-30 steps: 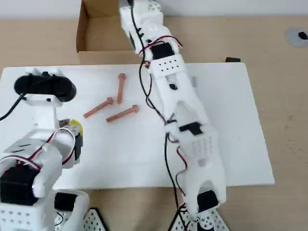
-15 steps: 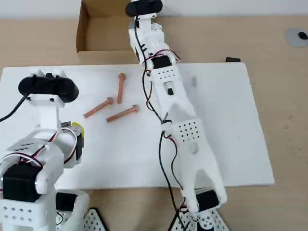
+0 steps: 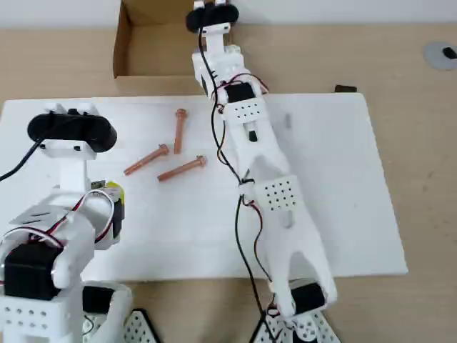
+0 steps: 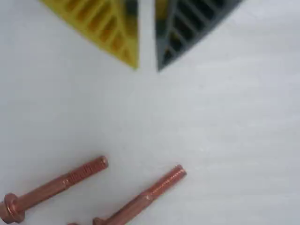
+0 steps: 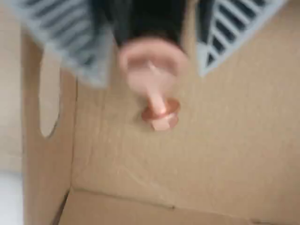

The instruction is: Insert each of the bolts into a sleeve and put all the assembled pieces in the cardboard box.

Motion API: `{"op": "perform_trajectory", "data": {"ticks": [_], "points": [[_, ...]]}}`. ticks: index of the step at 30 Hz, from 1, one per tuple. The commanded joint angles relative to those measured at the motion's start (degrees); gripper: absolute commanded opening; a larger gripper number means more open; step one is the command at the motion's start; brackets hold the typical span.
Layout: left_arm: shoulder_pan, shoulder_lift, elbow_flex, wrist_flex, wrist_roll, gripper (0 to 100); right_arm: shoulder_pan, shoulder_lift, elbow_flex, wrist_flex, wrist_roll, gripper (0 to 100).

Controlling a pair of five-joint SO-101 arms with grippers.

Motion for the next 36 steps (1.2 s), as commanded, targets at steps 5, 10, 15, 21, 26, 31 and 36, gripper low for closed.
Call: {"op": "perform_trajectory", "data": {"ticks": [5, 10, 15, 21, 26, 31, 36], "points": [[-0.53, 0.04, -1.93, 0.18, 0.09, 3, 0.92, -1.98, -8.66, 7.38, 0.35, 31.5], [-0.62, 2.15, -8.62, -0.18, 6.51, 8, 1.01, -2.33, -22.02, 25.41, 0.26, 31.5], [-0.62, 17.54, -14.95, 0.09, 9.76, 13, 5.49, -13.14, -20.97, 45.45, 0.26, 31.5], [2.55, 39.52, -25.93, 0.18, -3.16, 13, 12.18, -24.31, -21.14, 66.02, 0.26, 31.5], [3.16, 50.95, -31.3, -0.09, -19.43, 13, 19.38, -32.04, -20.7, 68.13, 0.35, 31.5], [2.9, 56.75, -32.79, -0.18, -32.79, 13, 25.89, -41.63, -20.35, 68.22, 0.44, 31.4], [2.9, 59.03, -31.65, -3.43, -36.66, 13, 31.34, -51.65, -16.13, 68.22, 0.88, 31.4]]}}
